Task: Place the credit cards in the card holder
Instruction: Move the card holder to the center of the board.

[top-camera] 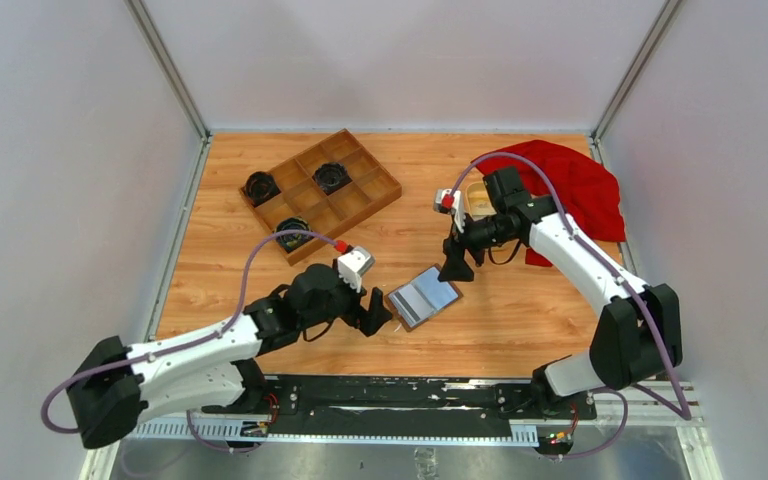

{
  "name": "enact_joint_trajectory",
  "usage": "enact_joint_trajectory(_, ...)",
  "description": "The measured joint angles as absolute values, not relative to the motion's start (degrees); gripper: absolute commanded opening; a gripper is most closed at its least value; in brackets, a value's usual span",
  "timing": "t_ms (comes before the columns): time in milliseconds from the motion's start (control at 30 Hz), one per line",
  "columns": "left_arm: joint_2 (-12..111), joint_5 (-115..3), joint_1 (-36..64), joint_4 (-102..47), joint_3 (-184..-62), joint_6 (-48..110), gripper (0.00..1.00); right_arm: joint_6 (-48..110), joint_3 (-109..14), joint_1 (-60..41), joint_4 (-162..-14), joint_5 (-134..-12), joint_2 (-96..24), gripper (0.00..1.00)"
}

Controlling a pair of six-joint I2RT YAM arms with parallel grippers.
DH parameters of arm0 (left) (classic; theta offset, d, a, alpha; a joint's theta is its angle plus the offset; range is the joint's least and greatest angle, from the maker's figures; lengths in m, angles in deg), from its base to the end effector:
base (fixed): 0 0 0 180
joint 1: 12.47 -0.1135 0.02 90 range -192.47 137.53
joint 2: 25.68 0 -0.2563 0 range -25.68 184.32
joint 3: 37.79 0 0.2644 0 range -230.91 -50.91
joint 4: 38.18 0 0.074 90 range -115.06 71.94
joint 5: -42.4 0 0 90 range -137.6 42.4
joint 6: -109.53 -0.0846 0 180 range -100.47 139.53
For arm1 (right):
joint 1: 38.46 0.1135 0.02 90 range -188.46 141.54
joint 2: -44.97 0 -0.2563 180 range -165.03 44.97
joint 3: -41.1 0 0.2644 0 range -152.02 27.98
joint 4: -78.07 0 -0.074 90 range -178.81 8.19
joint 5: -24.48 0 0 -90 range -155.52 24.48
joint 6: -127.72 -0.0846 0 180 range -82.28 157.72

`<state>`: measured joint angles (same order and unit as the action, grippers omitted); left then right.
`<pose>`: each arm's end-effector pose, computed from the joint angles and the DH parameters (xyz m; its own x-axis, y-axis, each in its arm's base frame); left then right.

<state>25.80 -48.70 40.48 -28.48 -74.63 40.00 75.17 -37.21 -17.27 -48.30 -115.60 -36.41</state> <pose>0.1558 -0.2090 0.1818 -0.5154 0.1024 -0.8508 0.6706 0.6663 -0.3260 0.2712 0.1747 0.2455 -0.2389 -0.5111 -0.8256 -0.9697 0.1705 0.1750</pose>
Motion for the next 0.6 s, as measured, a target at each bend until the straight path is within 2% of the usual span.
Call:
enact_joint_trajectory(300, 45.12, -50.19, 42.16, -28.13, -83.14, 33.23, 0.76, 74.82, -36.72, -18.83, -48.78, -116.63, -38.77, 0.79)
enact_joint_trajectory(600, 56.07, -49.99, 43.78, -28.03, -87.84, 27.41, 0.61, 74.80, -36.72, -19.00, -48.78, -116.59, -40.06, 0.78)
